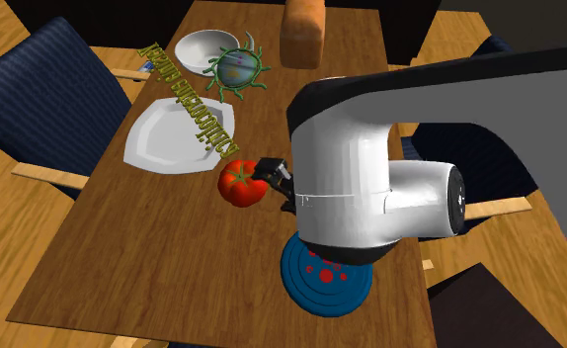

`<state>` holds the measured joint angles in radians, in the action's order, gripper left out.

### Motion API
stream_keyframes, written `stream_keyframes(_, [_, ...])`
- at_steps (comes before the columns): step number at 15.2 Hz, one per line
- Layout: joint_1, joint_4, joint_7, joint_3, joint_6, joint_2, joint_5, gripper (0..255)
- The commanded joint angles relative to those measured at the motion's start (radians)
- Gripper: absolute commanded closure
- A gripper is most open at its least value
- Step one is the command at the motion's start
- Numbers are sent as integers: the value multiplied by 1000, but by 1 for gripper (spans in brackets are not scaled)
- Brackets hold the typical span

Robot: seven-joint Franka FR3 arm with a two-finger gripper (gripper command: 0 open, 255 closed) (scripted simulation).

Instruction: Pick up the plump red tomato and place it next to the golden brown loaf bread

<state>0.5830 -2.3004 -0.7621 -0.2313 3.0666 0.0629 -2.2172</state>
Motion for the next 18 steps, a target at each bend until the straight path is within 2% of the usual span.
stream_keyframes(1, [4,45,-85,-15,-12,41,-110,0])
stream_keyframes(7, [10,128,-105,-27,-45,152,-148,0])
stream_keyframes(15, [10,128,-104,-27,-45,152,-148,0])
stream_keyframes(16, [10,128,-104,-27,-45,152,-148,255])
stream_keyframes(18, [10,128,-105,-28,-45,152,-148,255])
